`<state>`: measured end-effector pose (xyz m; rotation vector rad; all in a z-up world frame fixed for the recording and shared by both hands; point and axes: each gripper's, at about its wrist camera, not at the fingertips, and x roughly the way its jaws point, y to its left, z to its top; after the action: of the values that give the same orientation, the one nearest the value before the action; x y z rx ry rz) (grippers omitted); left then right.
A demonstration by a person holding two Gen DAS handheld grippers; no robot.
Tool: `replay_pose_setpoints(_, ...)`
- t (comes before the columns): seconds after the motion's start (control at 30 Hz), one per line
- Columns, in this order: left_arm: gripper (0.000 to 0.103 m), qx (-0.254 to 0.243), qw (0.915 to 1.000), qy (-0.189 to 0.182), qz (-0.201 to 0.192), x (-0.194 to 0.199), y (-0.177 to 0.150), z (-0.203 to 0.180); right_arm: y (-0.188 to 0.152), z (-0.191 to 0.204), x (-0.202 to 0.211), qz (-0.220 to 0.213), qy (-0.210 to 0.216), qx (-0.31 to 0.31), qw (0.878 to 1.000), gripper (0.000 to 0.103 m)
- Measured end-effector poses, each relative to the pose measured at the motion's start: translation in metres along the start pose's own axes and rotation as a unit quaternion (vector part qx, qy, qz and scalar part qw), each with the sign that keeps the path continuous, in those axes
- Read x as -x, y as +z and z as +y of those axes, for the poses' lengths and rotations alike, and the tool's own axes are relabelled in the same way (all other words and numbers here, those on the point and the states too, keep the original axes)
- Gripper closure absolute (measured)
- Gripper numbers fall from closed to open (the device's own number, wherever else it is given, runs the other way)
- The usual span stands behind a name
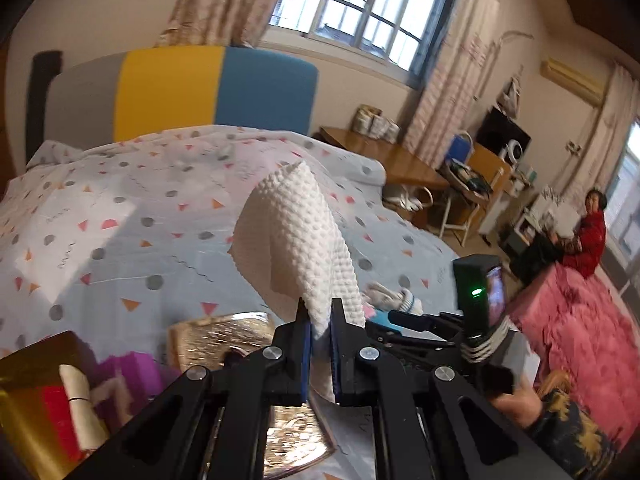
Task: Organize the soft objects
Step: 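Lift the white towel square with the left gripper while the right gripper grasps the white wipes packet, then release the white towel square into the gold tray with the left gripper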
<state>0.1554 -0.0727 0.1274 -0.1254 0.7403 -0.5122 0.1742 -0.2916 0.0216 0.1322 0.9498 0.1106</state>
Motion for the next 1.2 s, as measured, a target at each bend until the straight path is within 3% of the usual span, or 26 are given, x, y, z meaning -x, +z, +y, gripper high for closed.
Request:
replay_pose_setpoints(0.1, 0.095, 0.015, 0.9997, 0.012, -0.015, 0.015, 0.004, 0.019, 0.013, 0.017, -0.018, 0.013, -0.012, 0.055, 0.998, 0.053)
replay_pose_setpoints(0.13, 0.095, 0.021, 0.9995, 0.016, -0.02, 0.021, 0.005, 0.025, 0.019, 0.024, -0.028, 0.026, -0.016, 0.081, 0.996, 0.038)
replay_pose_setpoints(0.2, 0.095, 0.031, 0.9988, 0.024, -0.029, 0.031, 0.007, 0.037, 0.024, 0.031, -0.039, 0.04, -0.015, 0.107, 0.993, 0.023)
replay_pose_setpoints(0.43, 0.095, 0.086, 0.9923, 0.067, -0.06, 0.078, -0.009, 0.103, 0.039, 0.048, -0.081, 0.094, -0.051, 0.193, 0.975, 0.023)
replay_pose_setpoints(0.63, 0.095, 0.157, 0.9758, 0.139, -0.061, 0.111, -0.053, 0.176, 0.038, 0.047, -0.111, 0.131, -0.077, 0.223, 0.963, 0.023)
replay_pose_setpoints(0.67, 0.095, 0.17, 0.9723, 0.151, -0.055, 0.113, -0.062, 0.188, 0.037, 0.047, -0.115, 0.13, -0.084, 0.226, 0.962, 0.024)
replay_pose_setpoints(0.73, 0.095, 0.19, 0.9642, 0.18, -0.042, 0.113, -0.082, 0.207, 0.034, 0.045, -0.118, 0.127, -0.084, 0.221, 0.963, 0.051)
replay_pose_setpoints(0.83, 0.095, 0.222, 0.9534, 0.203, -0.025, 0.113, -0.11, 0.235, 0.032, 0.047, -0.119, 0.12, -0.087, 0.21, 0.966, 0.065)
replay_pose_setpoints(1.0, 0.095, 0.255, 0.9418, 0.219, -0.007, 0.106, -0.14, 0.257, 0.026, 0.053, -0.12, 0.115, -0.1, 0.209, 0.966, 0.066)
replay_pose_setpoints(1.2, 0.095, 0.256, 0.9396, 0.224, 0.038, 0.091, -0.155, 0.27, 0.02, 0.054, -0.121, 0.117, -0.107, 0.196, 0.968, 0.067)
